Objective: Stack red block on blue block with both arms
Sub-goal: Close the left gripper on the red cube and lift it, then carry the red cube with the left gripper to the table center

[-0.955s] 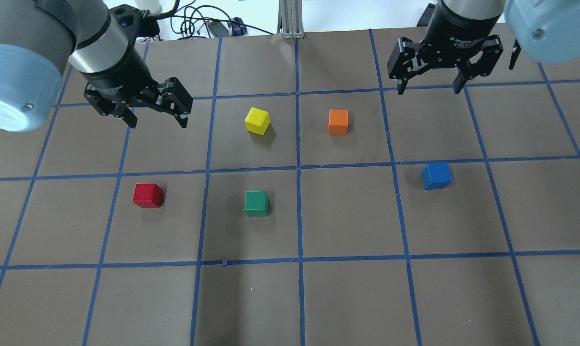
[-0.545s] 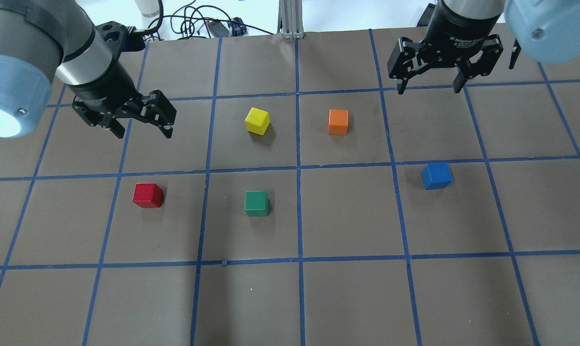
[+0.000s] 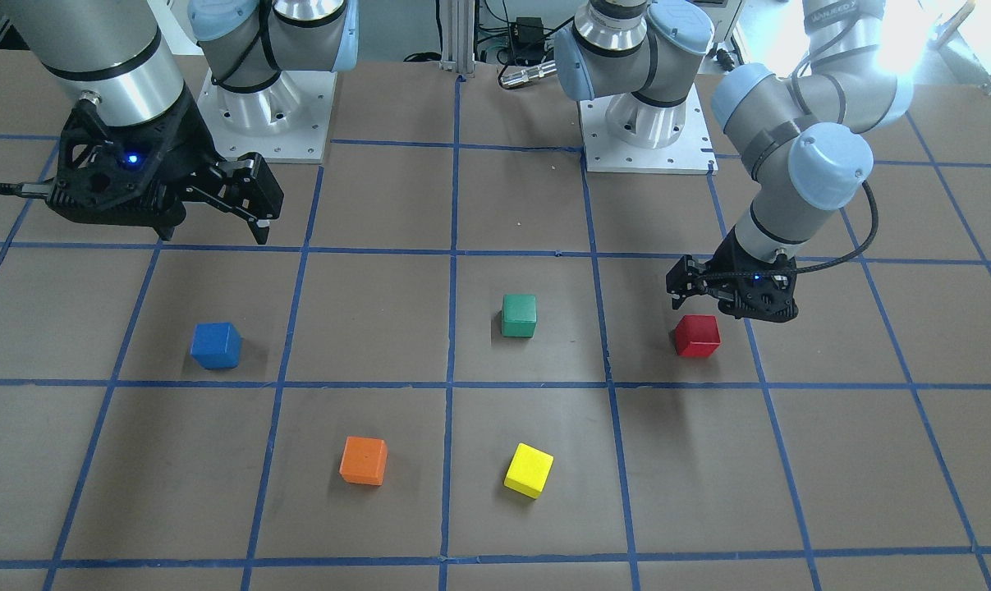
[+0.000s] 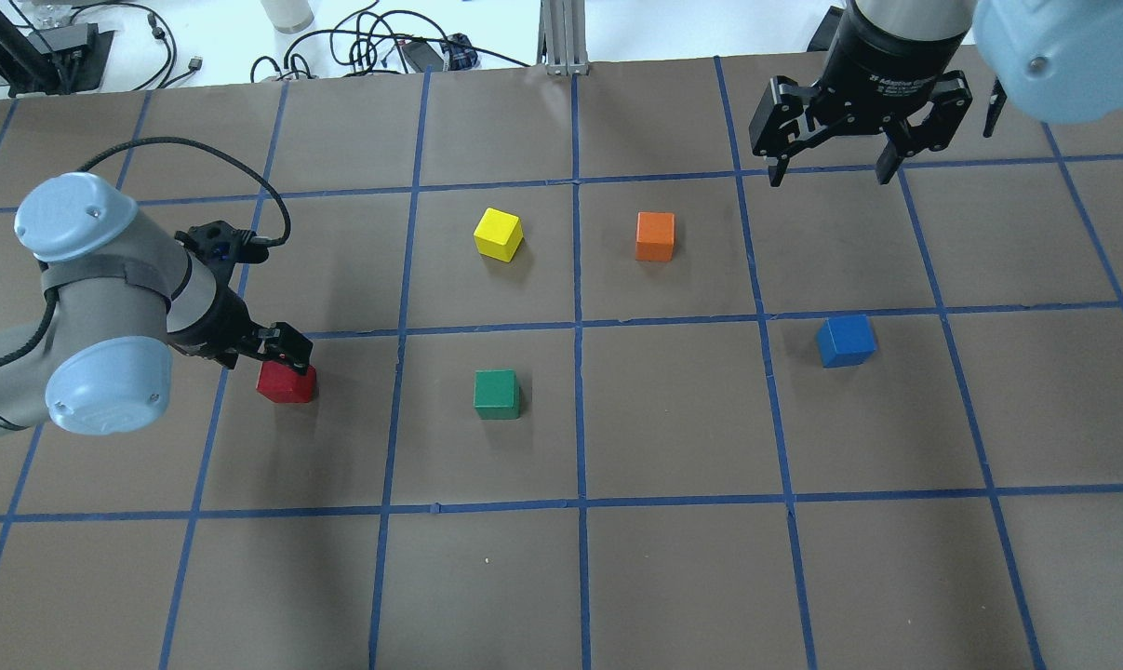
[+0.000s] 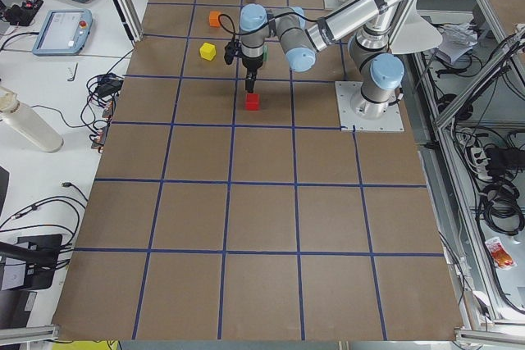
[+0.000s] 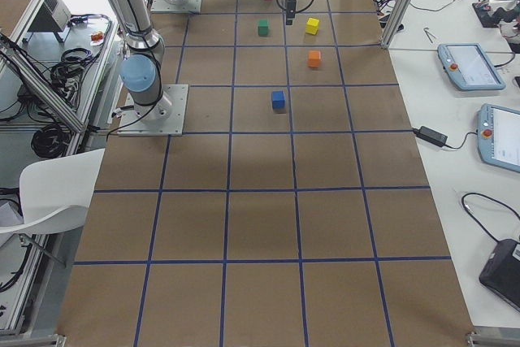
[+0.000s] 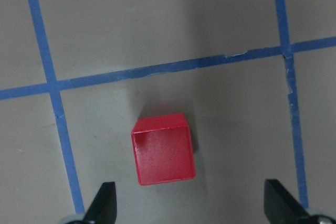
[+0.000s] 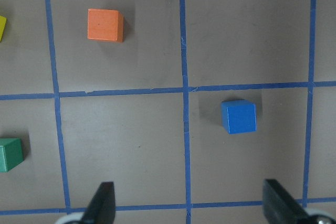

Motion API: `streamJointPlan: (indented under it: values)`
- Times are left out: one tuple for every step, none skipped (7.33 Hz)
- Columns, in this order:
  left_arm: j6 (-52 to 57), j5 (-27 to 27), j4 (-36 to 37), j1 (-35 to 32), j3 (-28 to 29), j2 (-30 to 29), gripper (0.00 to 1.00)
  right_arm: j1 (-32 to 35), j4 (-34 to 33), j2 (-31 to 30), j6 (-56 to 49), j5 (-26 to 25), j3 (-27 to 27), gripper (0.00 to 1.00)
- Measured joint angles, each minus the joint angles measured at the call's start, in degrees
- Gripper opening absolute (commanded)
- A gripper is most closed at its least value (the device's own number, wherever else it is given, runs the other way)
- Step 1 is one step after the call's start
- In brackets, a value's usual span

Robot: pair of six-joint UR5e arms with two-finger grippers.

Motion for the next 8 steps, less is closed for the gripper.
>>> streamJointPlan:
  values:
    - [0.02, 0.02, 1.13, 0.18, -0.67, -1.37, 0.89, -0.03, 0.02, 0.02, -0.01, 0.0, 0.03, 1.0]
    - [0.05, 0.06, 2.04, 0.23, -0.9, -2.66, 0.75, -0.04, 0.02, 0.02, -0.01, -0.03, 0.06, 1.0]
    - [0.16, 0.12, 2.96, 0.25, -1.01, -3.81, 0.38, -0.04, 0.04, 0.02, -0.01, -0.05, 0.07, 1.0]
    - [0.17, 0.18, 3.53, 0.27, -1.04, -4.6, 0.1, -0.04, 0.08, 0.02, 0.01, -0.06, 0.08, 1.0]
    - [0.1, 0.43, 3.85, 0.27, -0.88, -5.0, 0.0, -0.04, 0.1, 0.02, 0.02, -0.06, 0.11, 1.0]
    - [0.1, 1.82, 4.16, 0.21, -0.35, -5.09, 0.0, -0.02, 0.13, 0.02, 0.01, -0.07, 0.14, 1.0]
    - [-0.03, 3.81, 4.25, -0.18, 0.74, -4.87, 0.0, 0.0, 0.19, 0.01, 0.01, -0.06, 0.16, 1.0]
    - [-0.58, 4.83, 3.14, -1.48, 2.65, -4.4, 0.0, 0.0, 0.27, -0.06, 0.05, -0.07, 0.17, 1.0]
